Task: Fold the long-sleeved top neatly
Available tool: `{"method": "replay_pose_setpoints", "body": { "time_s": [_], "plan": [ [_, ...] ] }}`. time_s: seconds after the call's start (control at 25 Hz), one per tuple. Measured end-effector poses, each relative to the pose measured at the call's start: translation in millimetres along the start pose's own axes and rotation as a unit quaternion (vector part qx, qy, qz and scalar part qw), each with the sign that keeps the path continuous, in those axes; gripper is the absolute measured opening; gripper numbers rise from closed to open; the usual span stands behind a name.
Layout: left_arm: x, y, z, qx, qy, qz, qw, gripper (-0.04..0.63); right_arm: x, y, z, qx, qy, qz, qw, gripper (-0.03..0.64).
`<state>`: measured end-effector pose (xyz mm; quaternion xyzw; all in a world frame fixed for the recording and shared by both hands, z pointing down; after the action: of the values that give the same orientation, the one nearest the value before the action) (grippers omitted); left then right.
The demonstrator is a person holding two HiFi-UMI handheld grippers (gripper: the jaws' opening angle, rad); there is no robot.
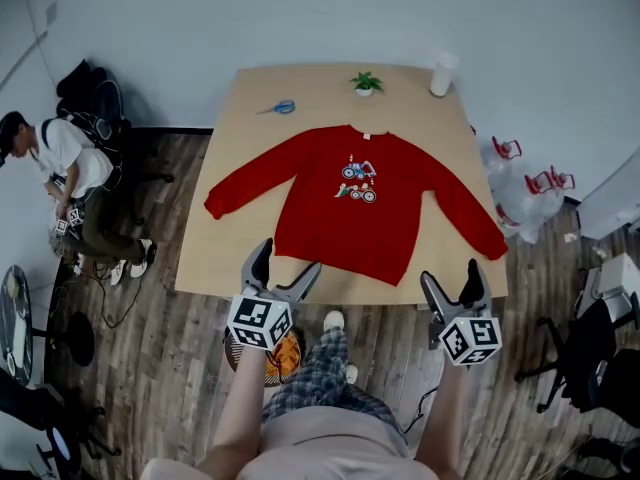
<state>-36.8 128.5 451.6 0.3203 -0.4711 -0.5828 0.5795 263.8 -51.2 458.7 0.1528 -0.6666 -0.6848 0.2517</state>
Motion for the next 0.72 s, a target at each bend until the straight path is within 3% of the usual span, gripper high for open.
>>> {"method": "replay_pose_setpoints", "body": {
  "time_s": [0.28,0.72],
  "plan": [
    [53.3,-25.1,29.6,-0.008,-0.012,-0.014,0.9998,0.434,71.3,-15.7,-19.7,-0.013,-0.019,0.0,1.0,0.5],
    [119.5,-53.7,73.4,-0.002,-0.021,0.001,0.9998,0.434,175.5,-31.3,-20.9,-0.024,-0.054,0.009,0.998,0.5]
  ]
}}
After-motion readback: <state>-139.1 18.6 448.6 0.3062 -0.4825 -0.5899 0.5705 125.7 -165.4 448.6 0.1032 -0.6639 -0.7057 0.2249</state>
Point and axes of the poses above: the fingertips, and each gripper's own axes: x forward along the fingers, z to its left, y out of its underside, the point moved 6 cm from there along -x, backward along the fingers, and after that the axes turned 15 degrees about -x, right-handed, at the moved point
